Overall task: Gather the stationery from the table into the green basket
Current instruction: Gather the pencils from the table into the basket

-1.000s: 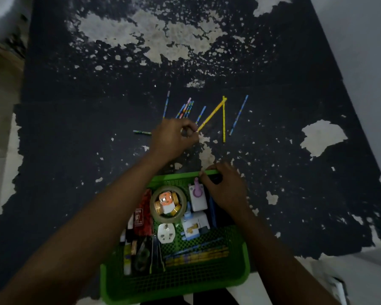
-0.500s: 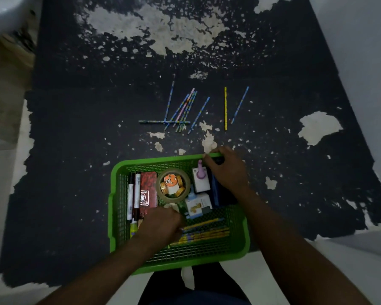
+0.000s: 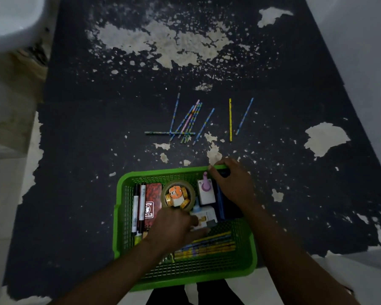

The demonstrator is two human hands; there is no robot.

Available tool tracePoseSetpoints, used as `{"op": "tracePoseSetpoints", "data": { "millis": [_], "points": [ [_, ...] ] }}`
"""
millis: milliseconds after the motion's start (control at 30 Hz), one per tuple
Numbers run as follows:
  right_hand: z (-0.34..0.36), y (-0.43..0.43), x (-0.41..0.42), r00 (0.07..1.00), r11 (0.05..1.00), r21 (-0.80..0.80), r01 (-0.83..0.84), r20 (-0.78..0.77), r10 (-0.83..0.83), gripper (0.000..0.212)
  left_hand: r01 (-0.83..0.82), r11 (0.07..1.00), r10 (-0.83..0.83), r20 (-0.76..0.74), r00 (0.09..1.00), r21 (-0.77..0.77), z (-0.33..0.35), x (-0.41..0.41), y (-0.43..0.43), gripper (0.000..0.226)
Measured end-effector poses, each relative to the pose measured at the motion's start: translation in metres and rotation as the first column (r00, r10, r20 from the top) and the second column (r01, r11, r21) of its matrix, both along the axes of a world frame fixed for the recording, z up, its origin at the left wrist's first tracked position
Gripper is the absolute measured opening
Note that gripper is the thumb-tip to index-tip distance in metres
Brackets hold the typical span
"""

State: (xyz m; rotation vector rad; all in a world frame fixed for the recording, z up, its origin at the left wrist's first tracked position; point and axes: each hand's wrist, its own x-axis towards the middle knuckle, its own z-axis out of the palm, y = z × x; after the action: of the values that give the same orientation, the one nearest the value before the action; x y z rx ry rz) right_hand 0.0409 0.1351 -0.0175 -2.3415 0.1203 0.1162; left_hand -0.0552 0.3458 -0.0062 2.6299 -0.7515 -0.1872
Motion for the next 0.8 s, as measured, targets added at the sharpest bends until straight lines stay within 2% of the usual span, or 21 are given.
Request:
{"op": "tracePoseSetpoints", "data": {
  "millis": [67, 133, 267, 467, 600, 700, 733, 800],
  "points": [
    [-0.002, -0.001, -0.001, 1.000, 1.000, 0.008, 0.002, 0.008, -0.002, 0.023, -0.102, 0.990, 0.107, 0.044, 0.993, -0.096, 0.014, 0.033, 0.000, 0.058],
    [-0.004, -0.001, -0.001, 1.000, 1.000, -0.005, 0.008, 0.006, -0.008, 0.024, -0.224, 0.968, 0.232, 0.061, 0.971, -0.114, 0.023, 0.076, 0.002, 0.053],
    [-0.005, -0.001, 0.002, 1.000, 1.000, 0.009, 0.010, 0.026, -0.010, 0.022, -0.435, 0.899, 0.435, 0.009, 0.900, 0.038, 0.014, 0.169, 0.022, 0.029],
    [-0.002, 0.000, 0.001, 1.000, 1.000, -0.007, 0.014, 0.017, -0.014, 0.019, -0.359, 0.858, 0.405, -0.053, 0.913, 0.366, -0.022, 0.239, 0.037, 0.025],
    [-0.002, 0.000, 0.002, 1.000, 1.000, -0.022, 0.014, -0.003, -0.014, 0.019, -0.336, 0.795, 0.364, 0.047, 0.930, 0.505, -0.029, 0.244, 0.038, 0.016],
    [-0.003, -0.001, 0.002, 1.000, 1.000, -0.025, 0.008, 0.014, -0.008, 0.020, -0.325, 0.837, 0.348, 0.031, 0.937, 0.441, -0.016, 0.237, 0.042, 0.018],
    [-0.003, -0.001, 0.002, 1.000, 1.000, -0.022, 0.006, 0.017, -0.006, 0.020, -0.329, 0.871, 0.351, 0.004, 0.936, 0.364, -0.009, 0.233, 0.043, 0.019],
    [-0.002, -0.001, 0.000, 1.000, 1.000, -0.020, 0.007, 0.017, -0.007, 0.021, -0.325, 0.938, 0.335, -0.074, 0.939, 0.117, 0.007, 0.215, 0.049, 0.018]
  ]
}}
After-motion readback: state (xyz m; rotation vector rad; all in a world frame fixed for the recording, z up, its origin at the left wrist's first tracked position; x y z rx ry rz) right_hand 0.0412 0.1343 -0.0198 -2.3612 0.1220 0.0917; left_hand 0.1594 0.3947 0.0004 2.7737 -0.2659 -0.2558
